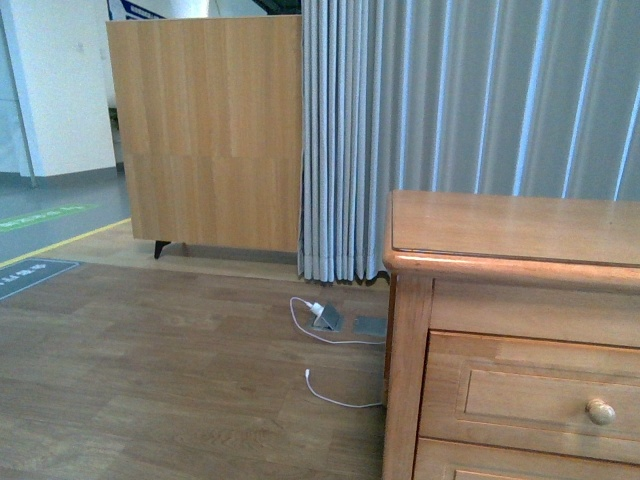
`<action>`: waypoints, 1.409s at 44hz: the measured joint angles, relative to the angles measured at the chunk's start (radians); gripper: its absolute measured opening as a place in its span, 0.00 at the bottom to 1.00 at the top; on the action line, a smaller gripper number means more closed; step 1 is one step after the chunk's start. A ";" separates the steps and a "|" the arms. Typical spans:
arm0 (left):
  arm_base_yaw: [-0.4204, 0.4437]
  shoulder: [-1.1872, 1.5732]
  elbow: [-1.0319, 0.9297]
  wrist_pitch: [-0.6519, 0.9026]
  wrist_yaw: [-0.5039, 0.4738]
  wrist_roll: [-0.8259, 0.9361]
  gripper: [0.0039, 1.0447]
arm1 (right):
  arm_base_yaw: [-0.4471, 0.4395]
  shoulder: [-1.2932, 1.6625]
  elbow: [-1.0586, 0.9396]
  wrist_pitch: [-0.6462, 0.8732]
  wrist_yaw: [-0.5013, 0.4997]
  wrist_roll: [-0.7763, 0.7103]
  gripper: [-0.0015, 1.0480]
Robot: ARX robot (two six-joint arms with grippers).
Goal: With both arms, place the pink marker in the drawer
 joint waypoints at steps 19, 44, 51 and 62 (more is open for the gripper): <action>0.000 0.000 0.000 0.000 0.000 0.000 0.94 | 0.197 -0.241 0.000 -0.225 0.186 -0.003 0.02; 0.000 0.000 0.000 0.000 0.000 0.000 0.94 | 0.198 -0.511 0.001 -0.498 0.188 -0.004 0.02; 0.000 0.000 0.000 0.000 0.000 0.000 0.94 | 0.198 -0.512 0.001 -0.502 0.188 -0.004 0.02; 0.000 0.000 0.000 0.000 0.000 0.000 0.94 | 0.198 -0.512 0.001 -0.502 0.188 -0.005 0.04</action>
